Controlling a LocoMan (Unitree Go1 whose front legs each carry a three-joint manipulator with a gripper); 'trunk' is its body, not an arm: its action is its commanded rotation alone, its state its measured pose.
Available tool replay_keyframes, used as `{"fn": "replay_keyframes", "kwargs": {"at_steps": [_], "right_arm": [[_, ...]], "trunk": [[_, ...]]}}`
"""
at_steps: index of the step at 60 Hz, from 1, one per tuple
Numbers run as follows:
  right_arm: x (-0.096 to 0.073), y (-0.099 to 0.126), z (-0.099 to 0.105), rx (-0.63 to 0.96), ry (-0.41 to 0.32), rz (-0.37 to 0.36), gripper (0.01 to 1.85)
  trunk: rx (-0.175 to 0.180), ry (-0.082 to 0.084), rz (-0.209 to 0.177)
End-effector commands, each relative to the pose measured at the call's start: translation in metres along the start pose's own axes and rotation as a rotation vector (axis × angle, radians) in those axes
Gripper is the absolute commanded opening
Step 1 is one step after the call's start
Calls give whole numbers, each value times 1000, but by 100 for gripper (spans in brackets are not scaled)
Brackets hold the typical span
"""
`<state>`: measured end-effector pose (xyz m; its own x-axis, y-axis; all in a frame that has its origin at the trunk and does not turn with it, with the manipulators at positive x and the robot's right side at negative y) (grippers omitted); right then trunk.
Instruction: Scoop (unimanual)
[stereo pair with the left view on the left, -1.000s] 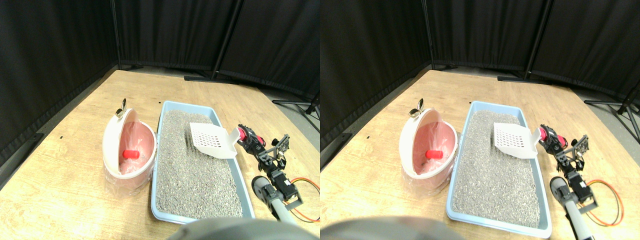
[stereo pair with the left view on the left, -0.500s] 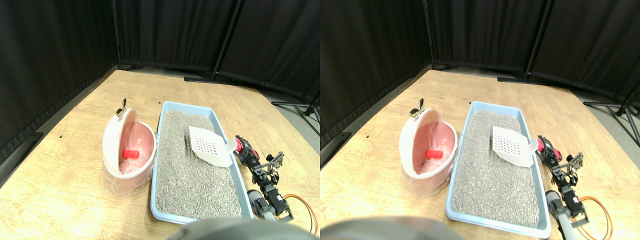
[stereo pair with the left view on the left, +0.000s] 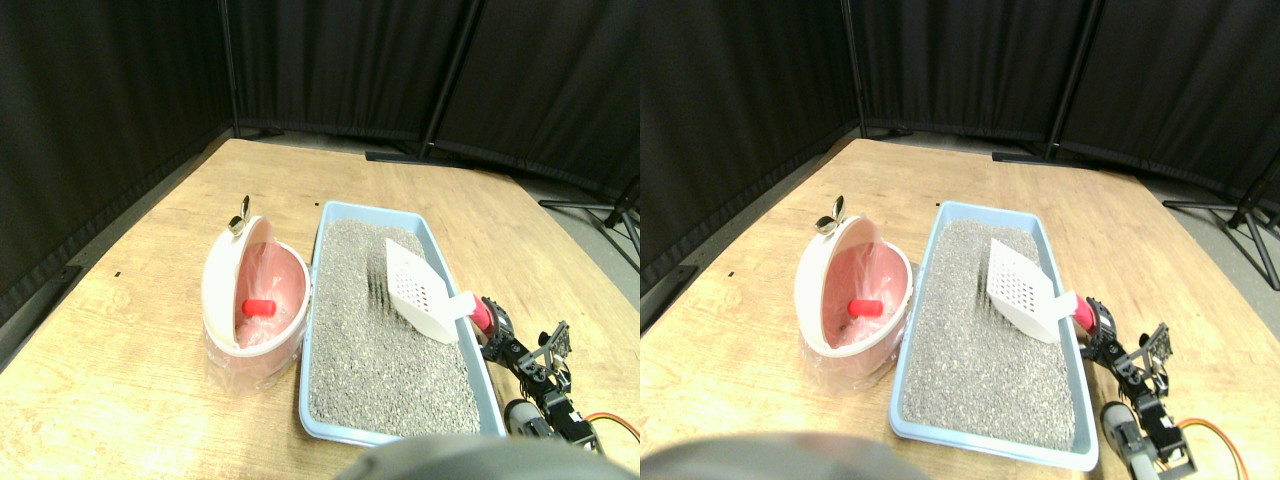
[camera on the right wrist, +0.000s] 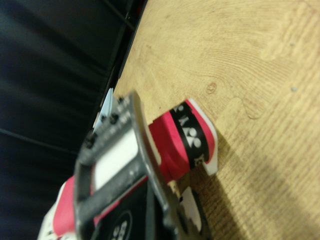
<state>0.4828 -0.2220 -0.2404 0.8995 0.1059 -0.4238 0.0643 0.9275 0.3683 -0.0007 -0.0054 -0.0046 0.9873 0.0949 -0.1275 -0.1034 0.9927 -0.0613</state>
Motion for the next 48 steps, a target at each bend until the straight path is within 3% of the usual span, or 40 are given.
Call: {"fn": "replay_keyframes", "kwargs": {"at_steps": [1, 7, 14, 29, 39, 48], "right_arm": [[-3, 7, -3, 20, 32, 24, 133], [-9, 8, -7, 36, 19, 49, 141], [-18, 9, -9, 46, 19, 26, 146], [-42, 7, -1, -4, -141, 114, 131], [-63, 10, 9, -55, -282, 132, 105], [-78, 12, 20, -133, -410, 138, 57]], "trunk": [[-20, 3, -8], [-17, 6, -12], [-14, 8, -21], [-1, 12, -45], [10, 14, -69], [15, 13, -84]]}}
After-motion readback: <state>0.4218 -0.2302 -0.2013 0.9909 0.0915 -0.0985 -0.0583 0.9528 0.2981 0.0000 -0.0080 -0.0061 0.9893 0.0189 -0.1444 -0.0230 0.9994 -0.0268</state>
